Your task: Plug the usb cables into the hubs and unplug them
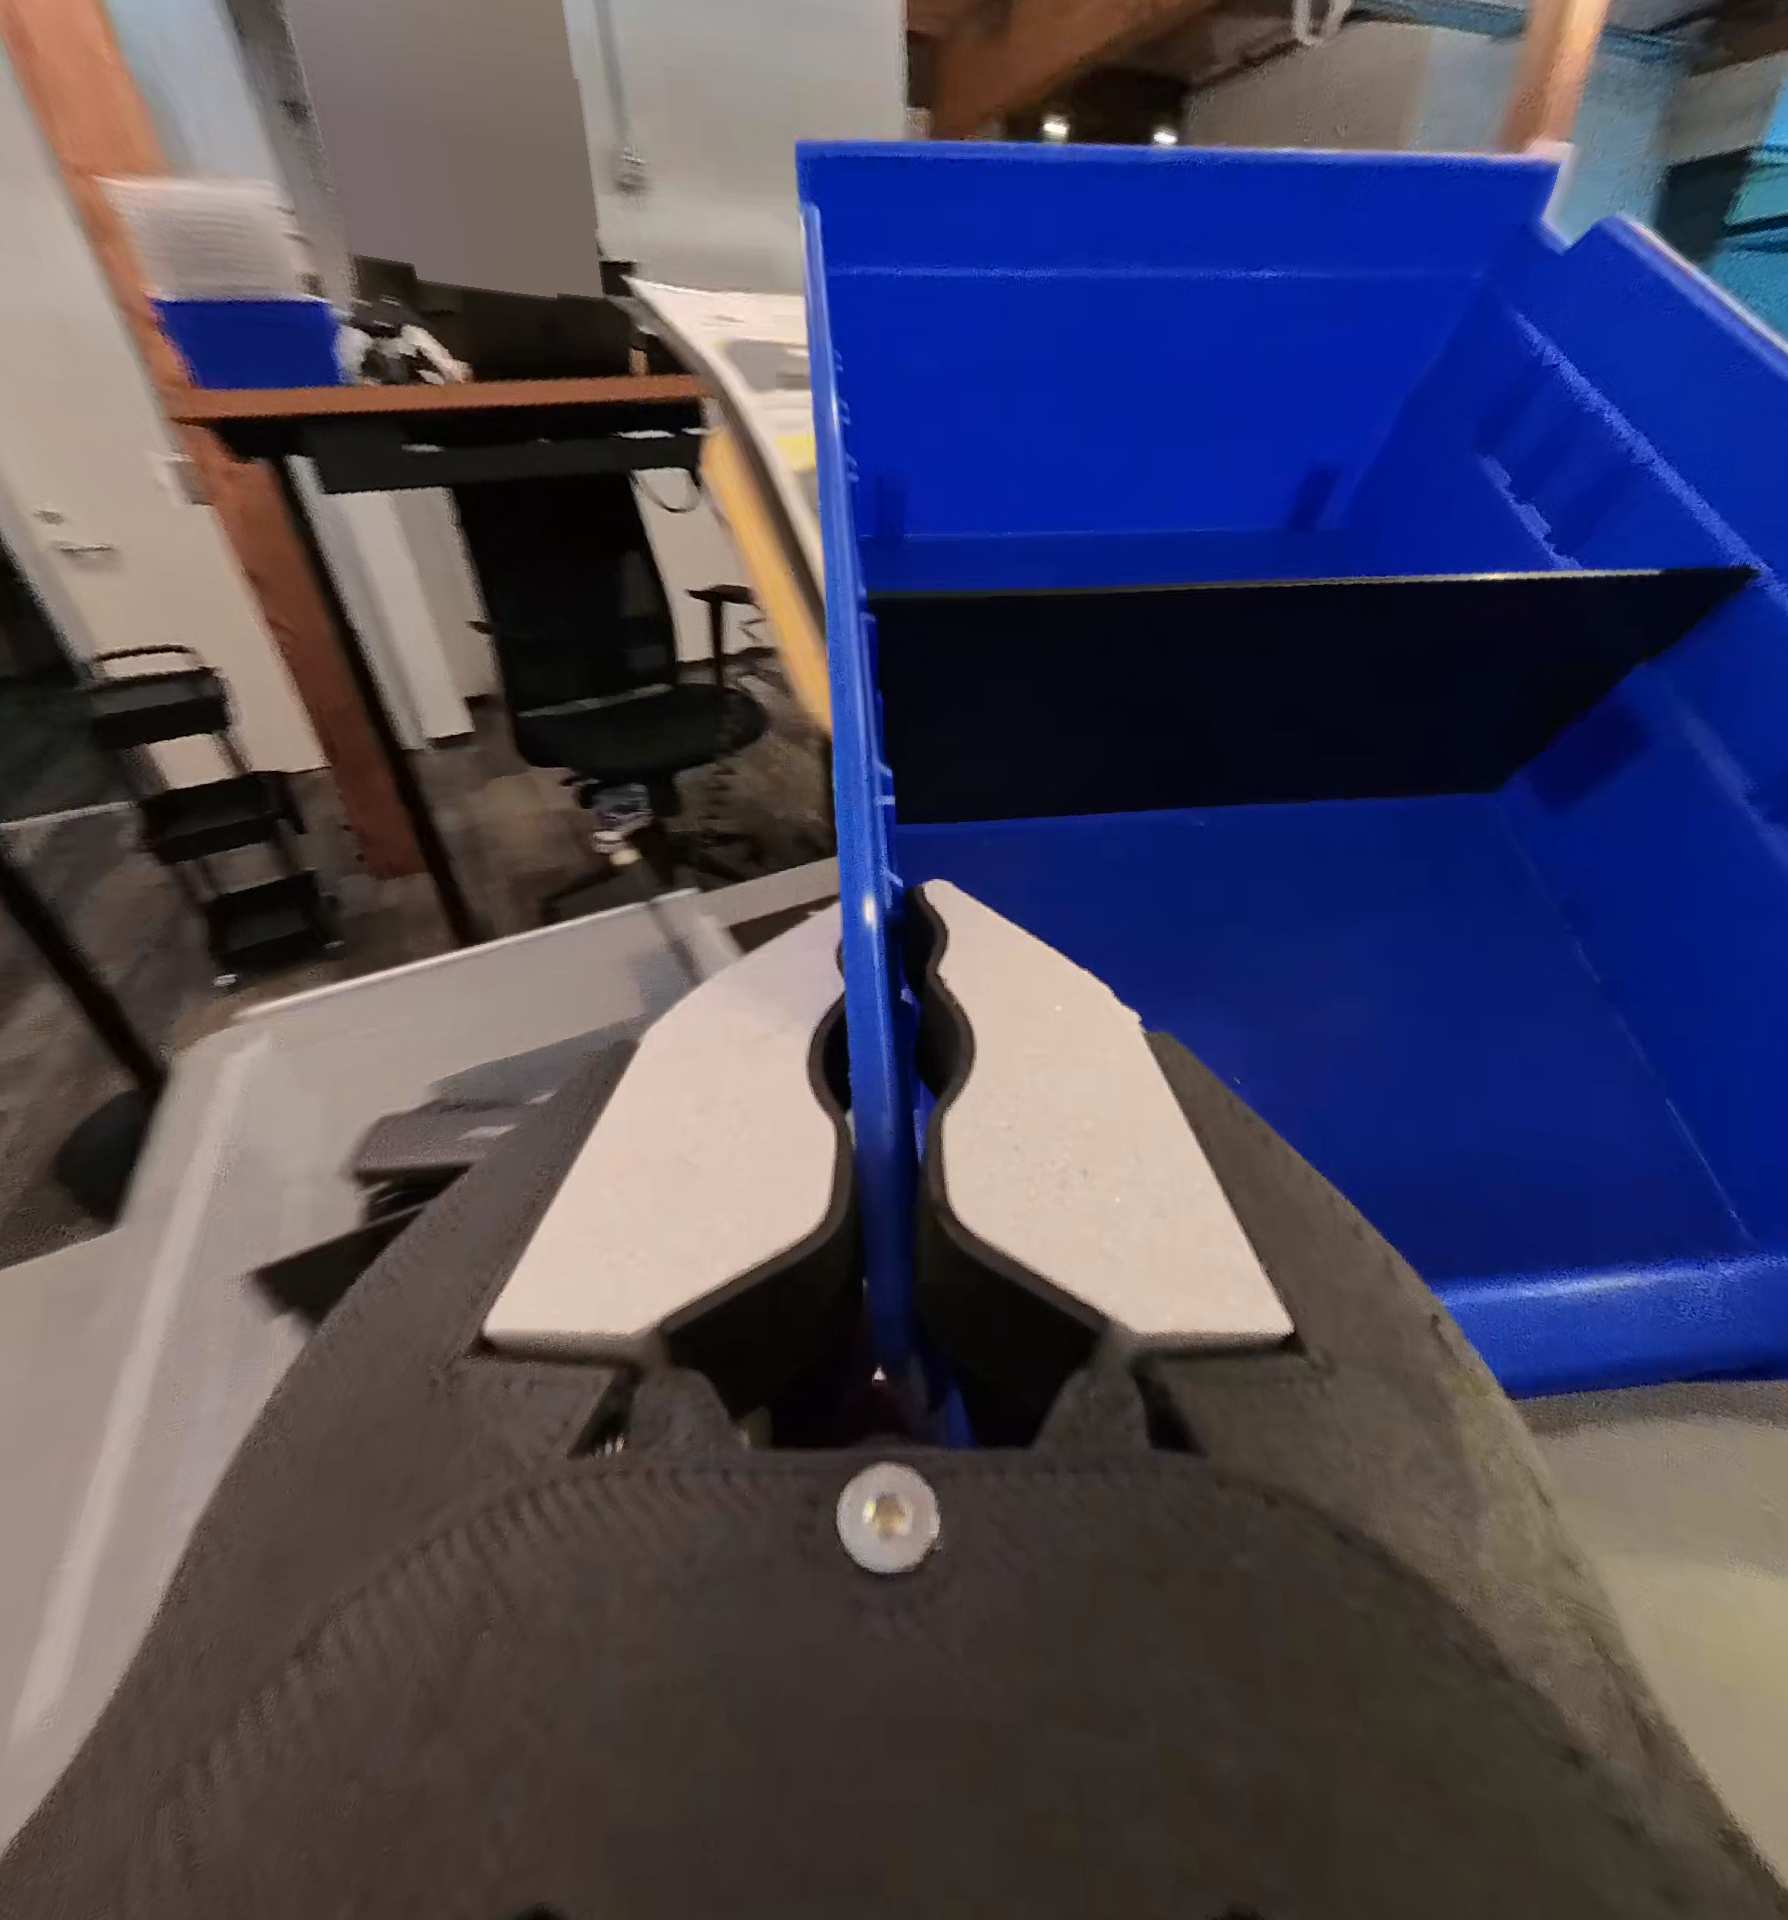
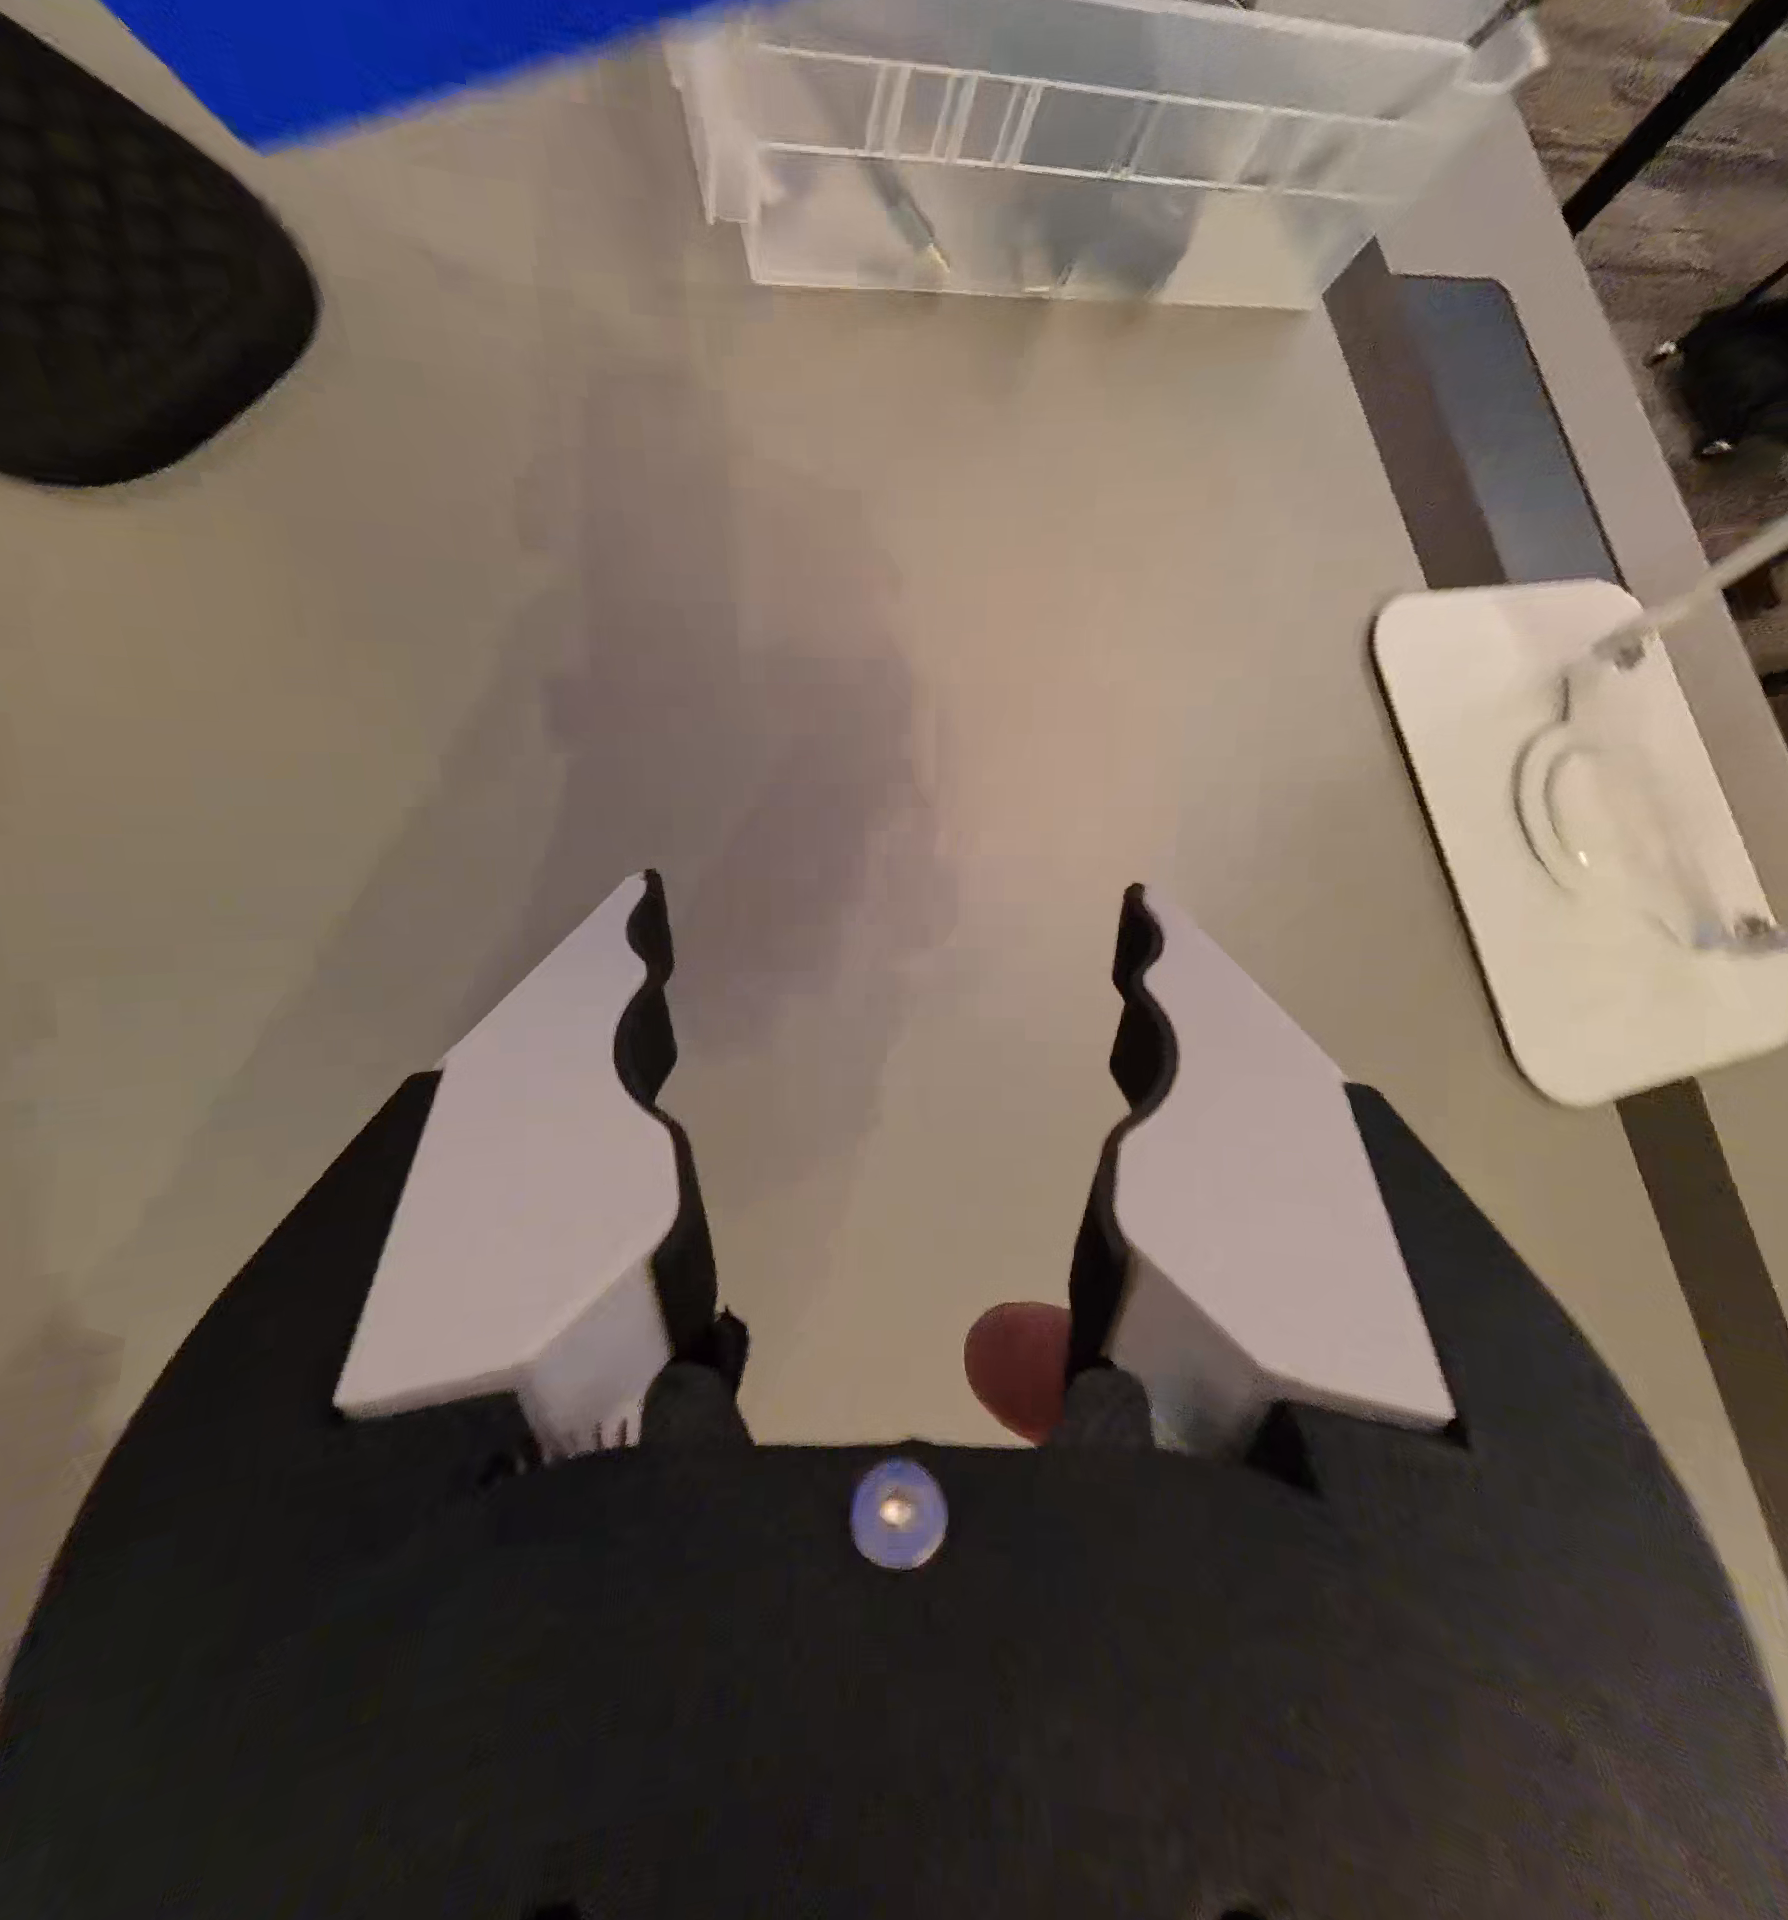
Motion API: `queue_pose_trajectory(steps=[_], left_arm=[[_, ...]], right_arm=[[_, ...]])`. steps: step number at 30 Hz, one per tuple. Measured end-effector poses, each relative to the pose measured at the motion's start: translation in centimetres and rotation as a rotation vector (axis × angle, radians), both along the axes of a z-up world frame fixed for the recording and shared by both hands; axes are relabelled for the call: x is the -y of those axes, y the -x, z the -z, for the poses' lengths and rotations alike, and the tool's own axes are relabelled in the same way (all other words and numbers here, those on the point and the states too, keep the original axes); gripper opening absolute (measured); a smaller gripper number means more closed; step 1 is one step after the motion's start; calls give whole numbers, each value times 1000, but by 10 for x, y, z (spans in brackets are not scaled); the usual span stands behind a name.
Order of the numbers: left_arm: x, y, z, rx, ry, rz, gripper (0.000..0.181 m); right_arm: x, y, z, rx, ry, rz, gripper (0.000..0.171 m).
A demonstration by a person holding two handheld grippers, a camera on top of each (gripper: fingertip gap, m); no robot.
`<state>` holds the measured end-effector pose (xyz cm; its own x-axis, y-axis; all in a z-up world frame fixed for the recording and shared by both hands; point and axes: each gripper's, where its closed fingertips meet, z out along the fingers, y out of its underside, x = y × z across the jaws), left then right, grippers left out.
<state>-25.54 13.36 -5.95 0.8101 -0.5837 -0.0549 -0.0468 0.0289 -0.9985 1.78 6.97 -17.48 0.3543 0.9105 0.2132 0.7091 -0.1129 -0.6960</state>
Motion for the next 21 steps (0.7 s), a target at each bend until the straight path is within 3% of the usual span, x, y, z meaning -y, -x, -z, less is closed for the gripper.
queue_pose_trajectory(steps=[5, 9, 14, 18, 21], left_arm=[[-20, -119, 13, -11, 83, 195, 4], [-32, -210, 29, -42, 120, 314, 4], [-39, -306, 58, -64, 185, 419, 4], [-33, -369, 85, -101, 233, 481, 4], [-27, -405, 105, -138, 265, 500, 4]], right_arm=[[45, -65, -43, -138, -44, 92, 90], [77, -112, -55, -241, -71, 195, 90], [103, -154, -43, -343, -94, 359, 94], [100, -179, -31, -439, -137, 533, 97], [105, -185, -17, -483, -85, 570, 102]])
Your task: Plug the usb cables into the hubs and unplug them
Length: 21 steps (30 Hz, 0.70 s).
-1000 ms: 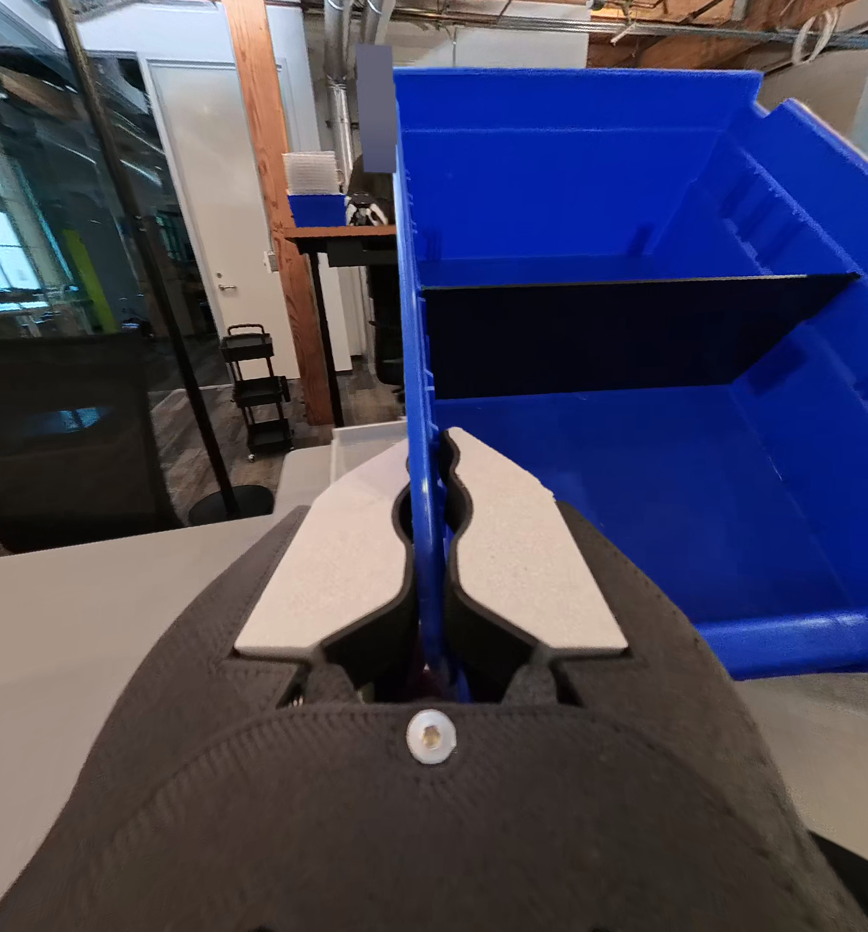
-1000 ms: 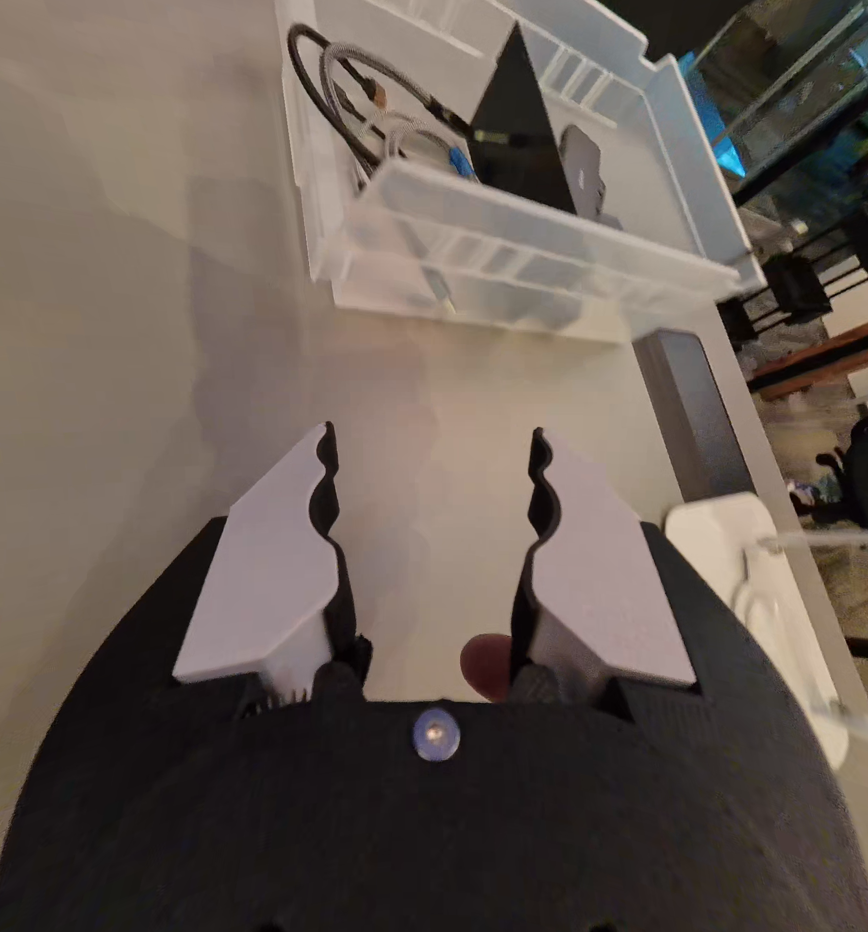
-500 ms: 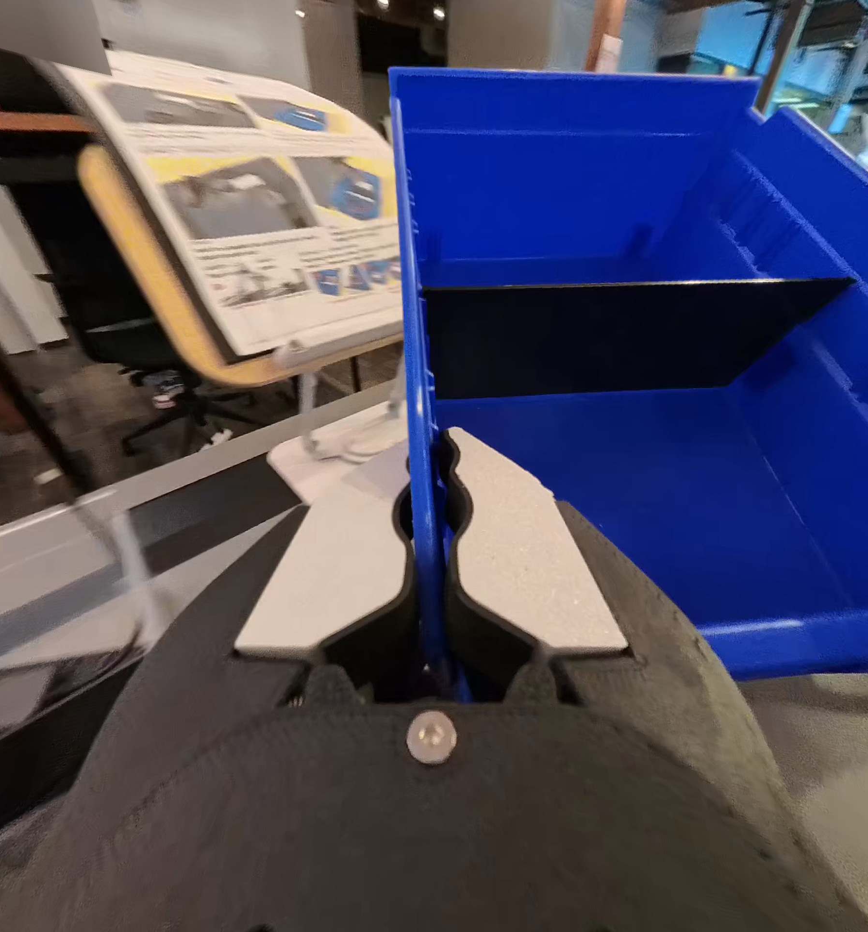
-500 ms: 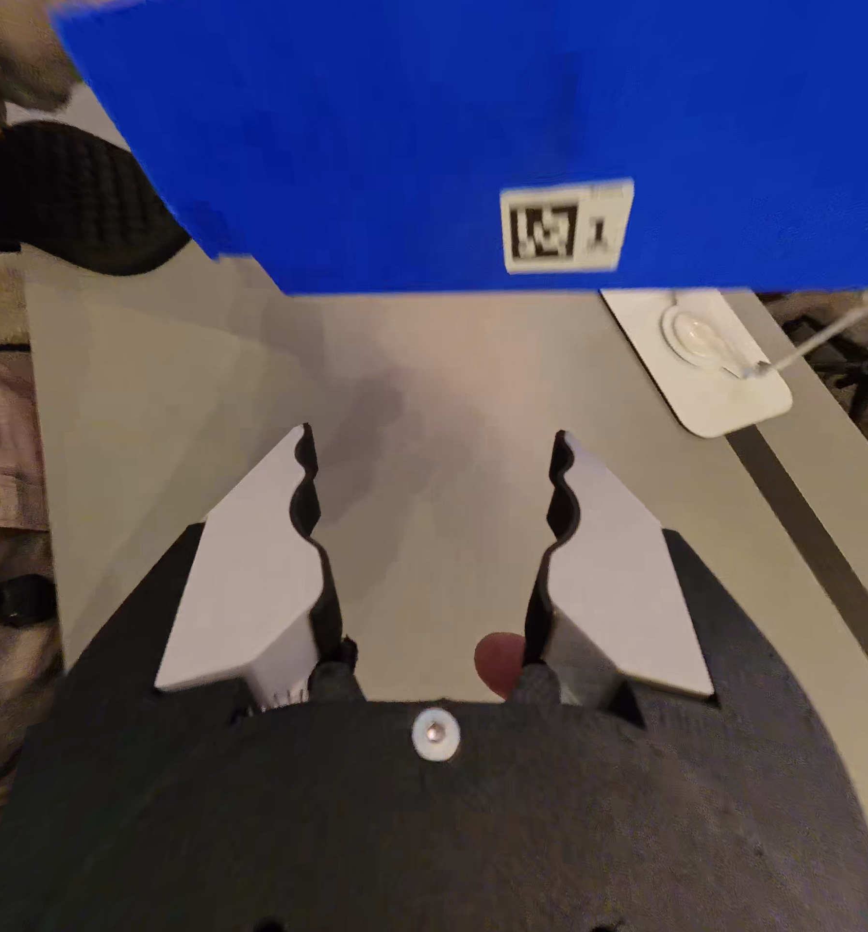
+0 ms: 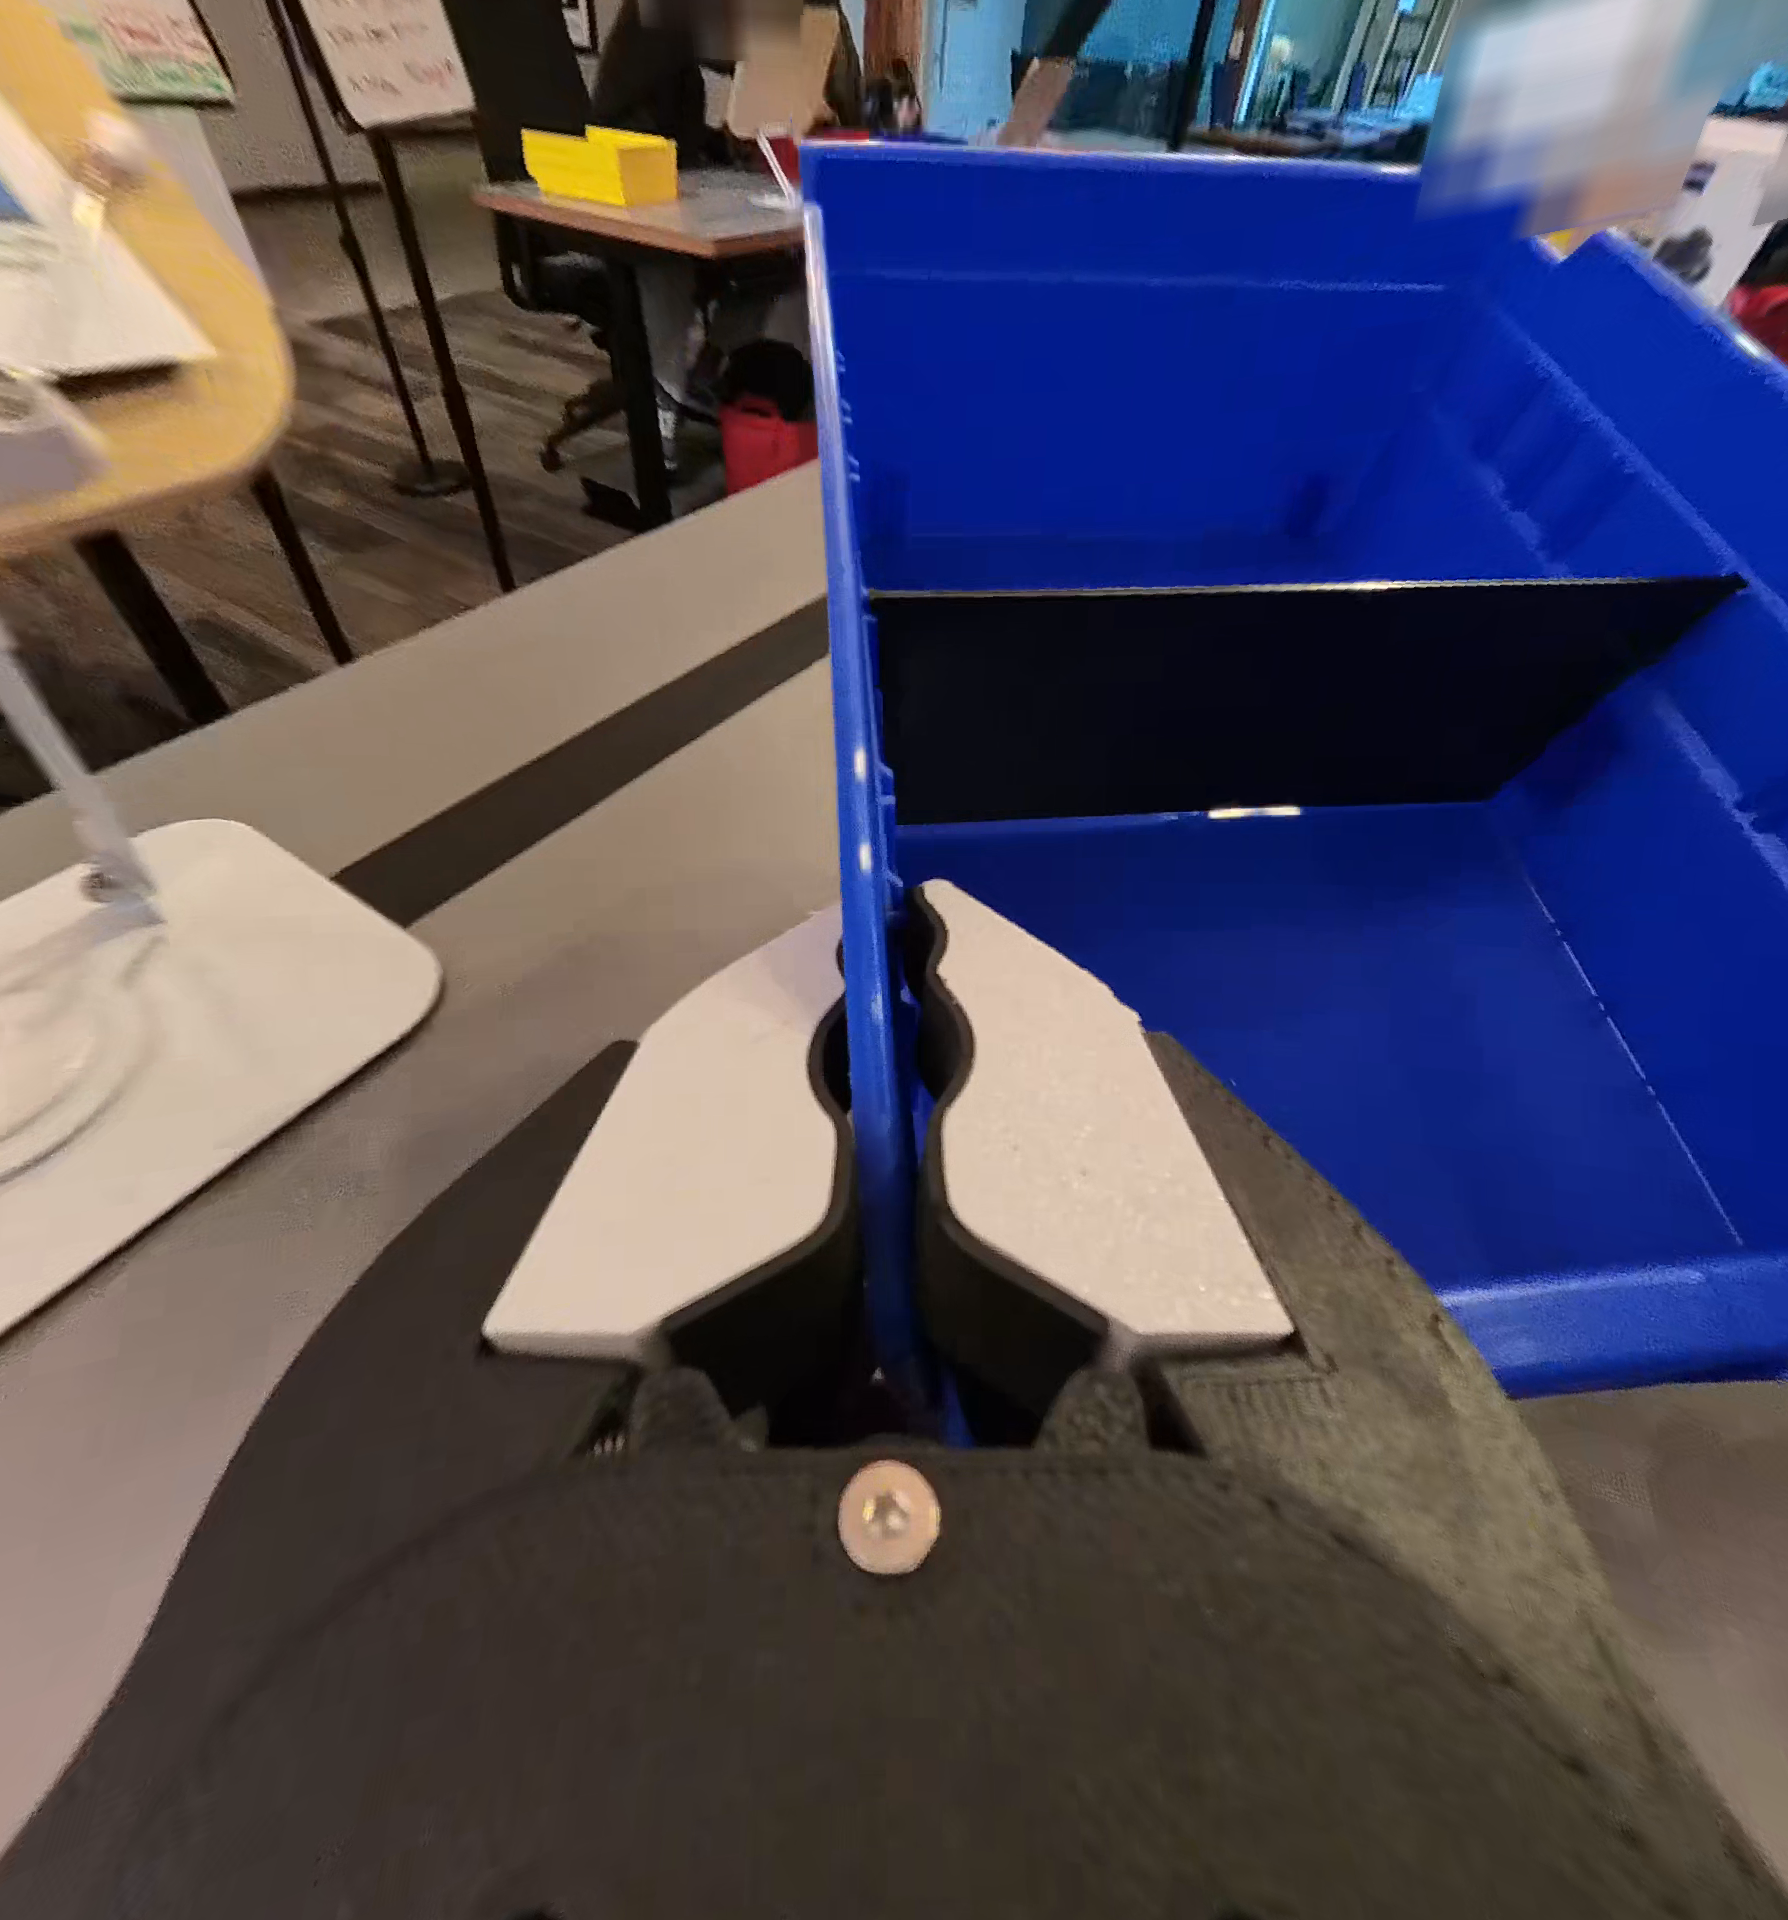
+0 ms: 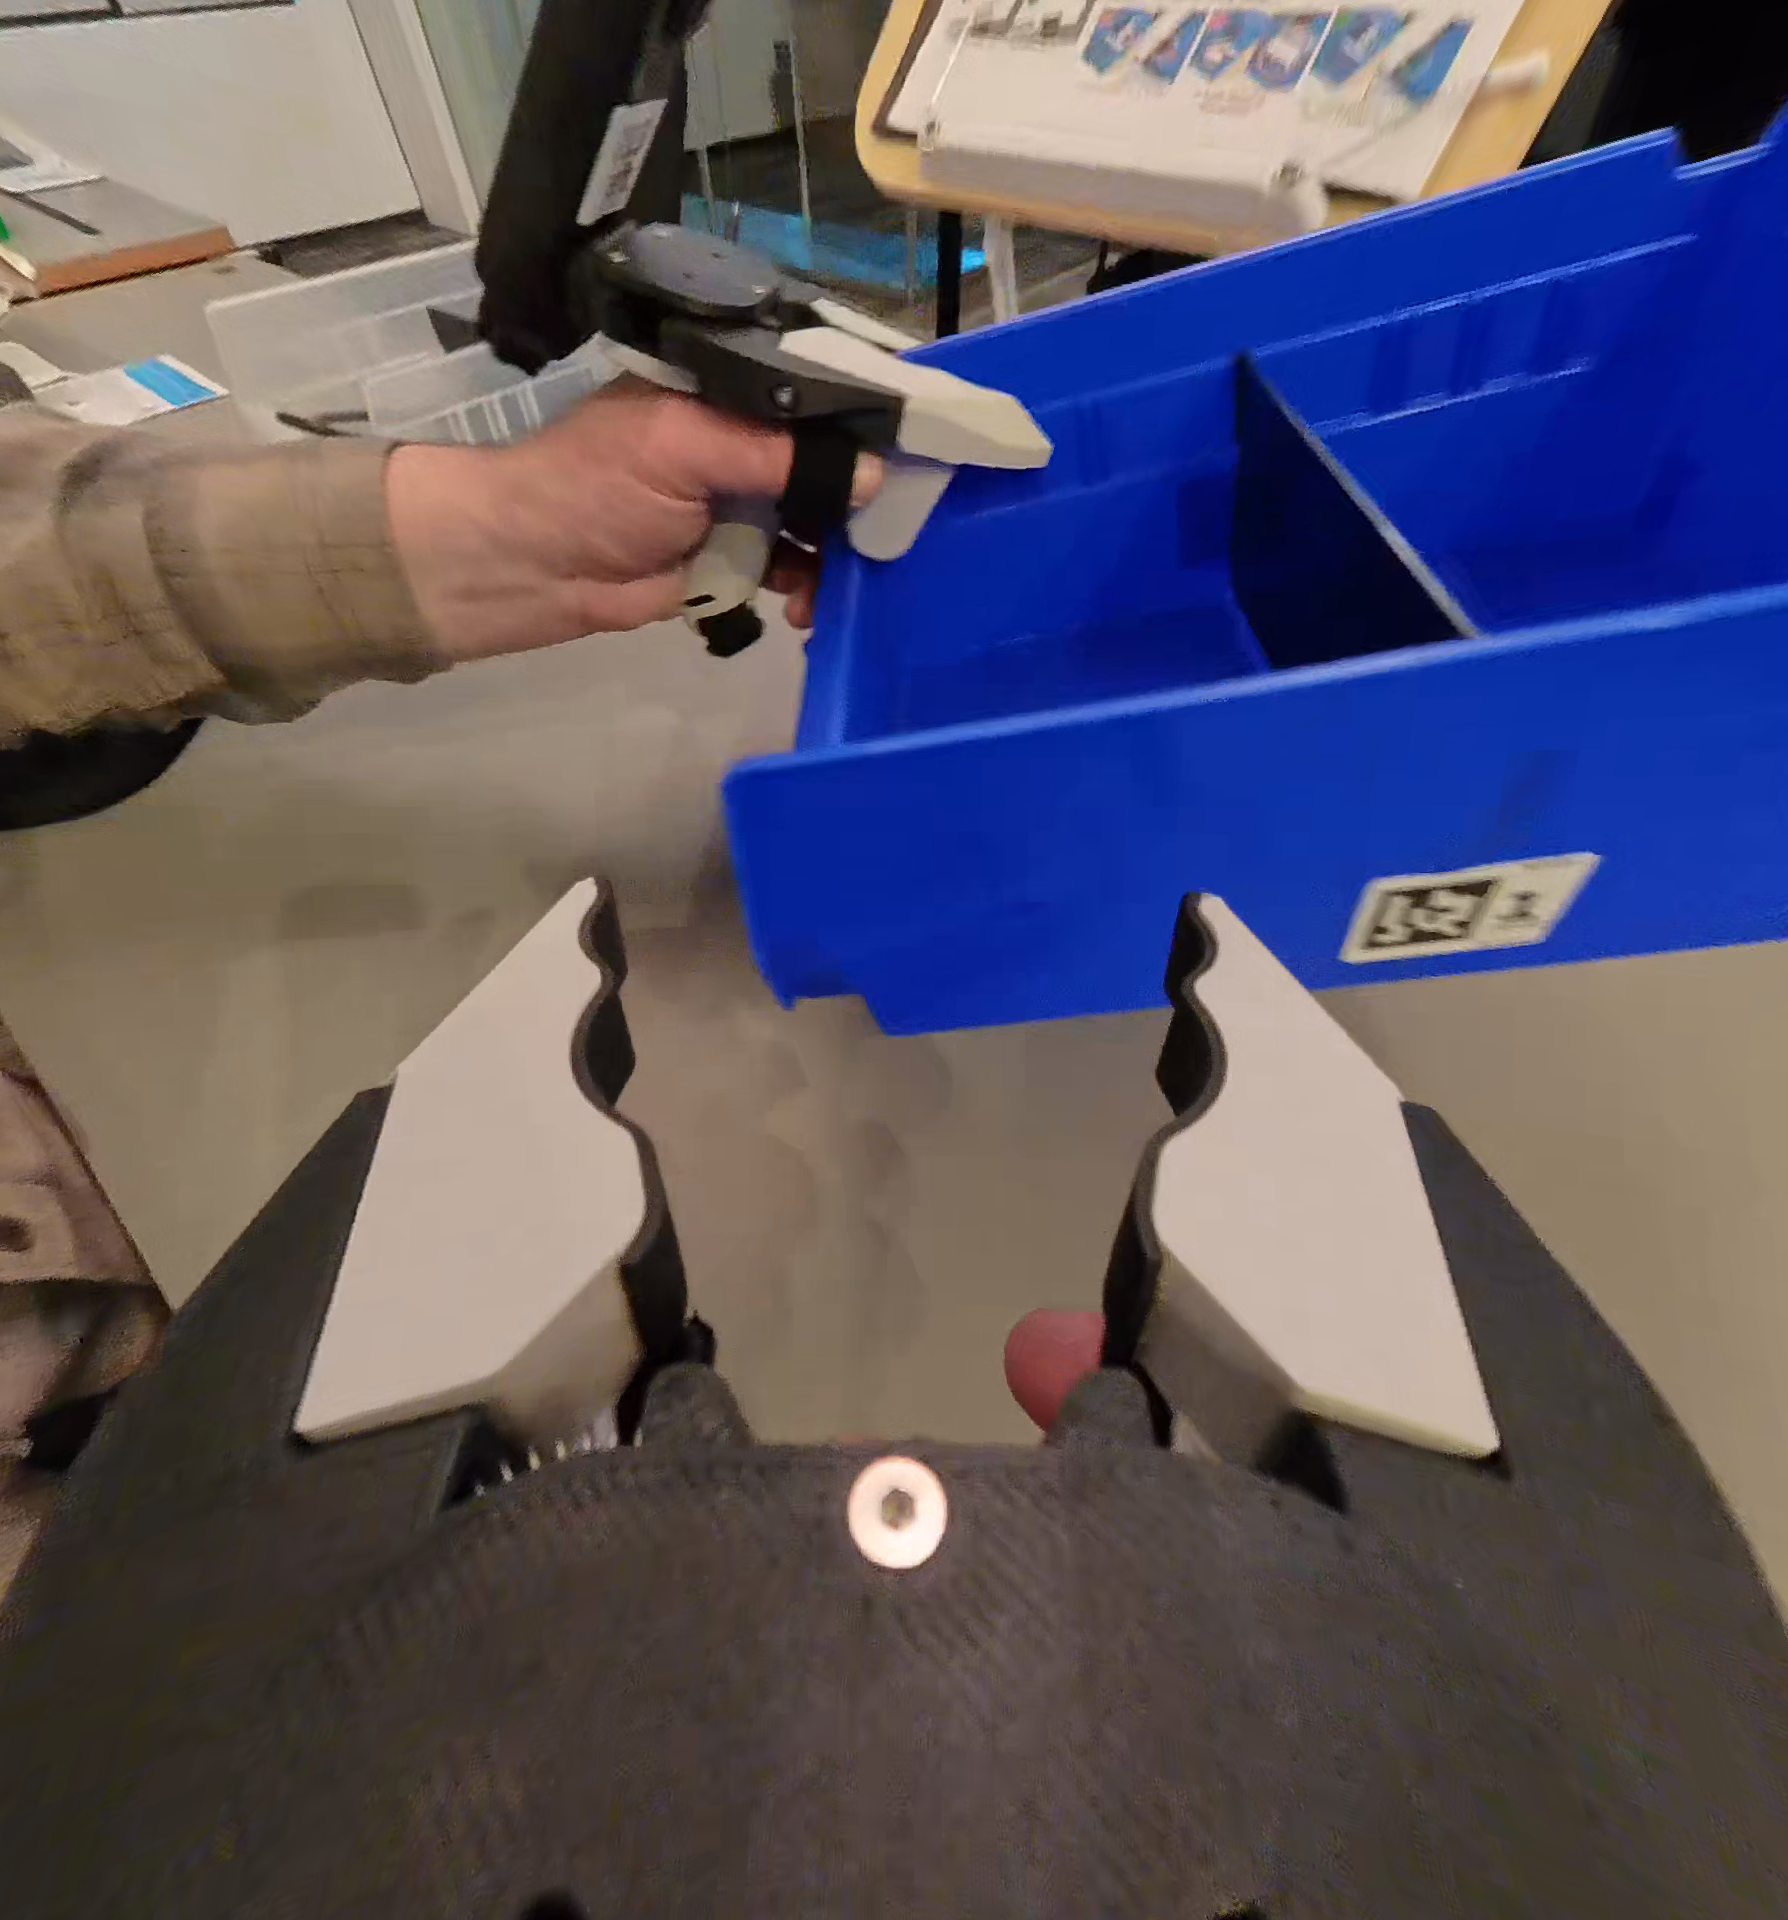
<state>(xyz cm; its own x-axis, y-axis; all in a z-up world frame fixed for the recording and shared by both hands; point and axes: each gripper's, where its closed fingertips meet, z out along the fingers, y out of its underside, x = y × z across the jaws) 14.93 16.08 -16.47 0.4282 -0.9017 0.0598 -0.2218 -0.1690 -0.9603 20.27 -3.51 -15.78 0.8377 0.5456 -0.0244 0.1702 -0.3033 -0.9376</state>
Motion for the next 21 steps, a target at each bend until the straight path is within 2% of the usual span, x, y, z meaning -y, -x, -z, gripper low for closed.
queue_pose_trajectory(steps=[5, 9, 11, 17, 21], left_arm=[[5, -38, 33, -47, 46, 1, 4], [8, -56, 52, -82, 85, -16, 3], [10, -62, 60, -100, 99, -32, 3], [10, -71, 64, -139, 68, -83, 3], [11, -77, 64, -144, 83, -113, 12]], right_arm=[[-1, -17, 24, -10, 44, 104, 110], [-7, -44, 41, 54, 63, 210, 101], [-9, -52, 48, 56, 89, 232, 102], [-17, -76, 64, 48, 154, 262, 92], [-27, -96, 67, 73, 159, 296, 79]])
